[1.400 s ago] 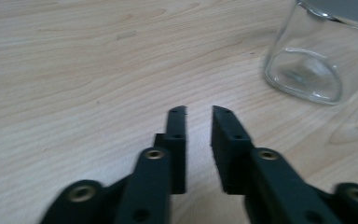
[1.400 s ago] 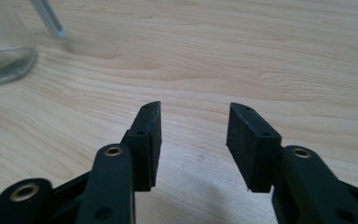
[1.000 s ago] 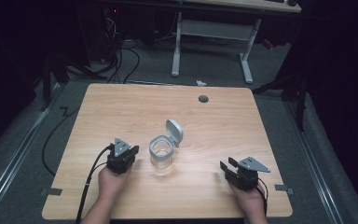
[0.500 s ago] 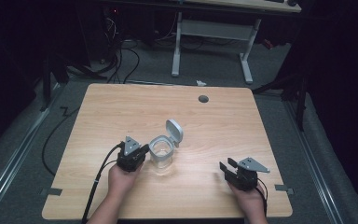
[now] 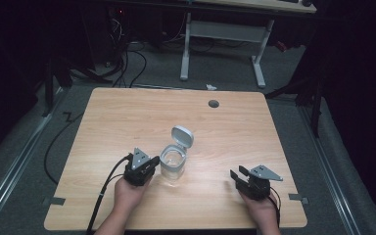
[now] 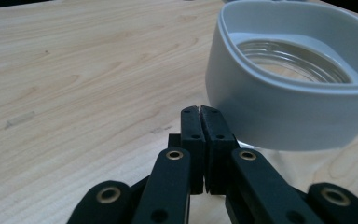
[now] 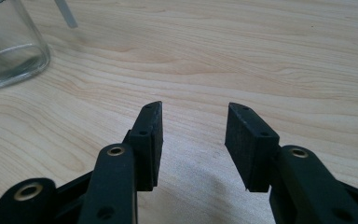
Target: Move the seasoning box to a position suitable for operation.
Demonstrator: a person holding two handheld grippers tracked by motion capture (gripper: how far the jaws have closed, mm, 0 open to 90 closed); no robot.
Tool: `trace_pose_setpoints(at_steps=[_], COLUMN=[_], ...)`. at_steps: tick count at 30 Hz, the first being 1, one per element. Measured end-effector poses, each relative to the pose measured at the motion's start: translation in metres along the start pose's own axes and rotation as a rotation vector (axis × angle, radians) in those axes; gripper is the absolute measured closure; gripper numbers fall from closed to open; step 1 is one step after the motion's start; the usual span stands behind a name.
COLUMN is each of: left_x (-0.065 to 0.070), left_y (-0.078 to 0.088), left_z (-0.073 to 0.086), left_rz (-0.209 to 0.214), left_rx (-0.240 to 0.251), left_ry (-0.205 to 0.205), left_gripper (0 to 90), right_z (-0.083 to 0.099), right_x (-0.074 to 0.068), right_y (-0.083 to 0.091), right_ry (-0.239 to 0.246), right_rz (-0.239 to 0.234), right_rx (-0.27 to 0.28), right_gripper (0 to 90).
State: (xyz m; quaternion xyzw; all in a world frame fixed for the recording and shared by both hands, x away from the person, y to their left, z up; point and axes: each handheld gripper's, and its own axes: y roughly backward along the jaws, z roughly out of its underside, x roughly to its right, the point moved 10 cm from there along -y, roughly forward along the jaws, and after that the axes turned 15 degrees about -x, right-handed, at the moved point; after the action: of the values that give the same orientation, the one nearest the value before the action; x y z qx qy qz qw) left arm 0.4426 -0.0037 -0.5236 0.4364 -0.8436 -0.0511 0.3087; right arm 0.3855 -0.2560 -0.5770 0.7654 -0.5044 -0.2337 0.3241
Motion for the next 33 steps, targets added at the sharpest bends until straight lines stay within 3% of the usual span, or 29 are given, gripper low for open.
trace_pose_setpoints(at_steps=[15, 33], left_x=[0.020, 0.025], left_y=[0.008, 0.008], left_z=[0.016, 0.023], left_rz=[0.033, 0.041], left_rx=[-0.019, -0.022], left_ry=[-0.024, -0.048], left_gripper=[88.5, 86.1], right_z=[0.000, 0.000], right_x=[-0.001, -0.002], right_y=[0.000, -0.001], right_ry=[0.005, 0.012], right_rz=[-0.002, -0.004], right_rx=[-0.003, 0.000], right_gripper=[57.1, 57.4])
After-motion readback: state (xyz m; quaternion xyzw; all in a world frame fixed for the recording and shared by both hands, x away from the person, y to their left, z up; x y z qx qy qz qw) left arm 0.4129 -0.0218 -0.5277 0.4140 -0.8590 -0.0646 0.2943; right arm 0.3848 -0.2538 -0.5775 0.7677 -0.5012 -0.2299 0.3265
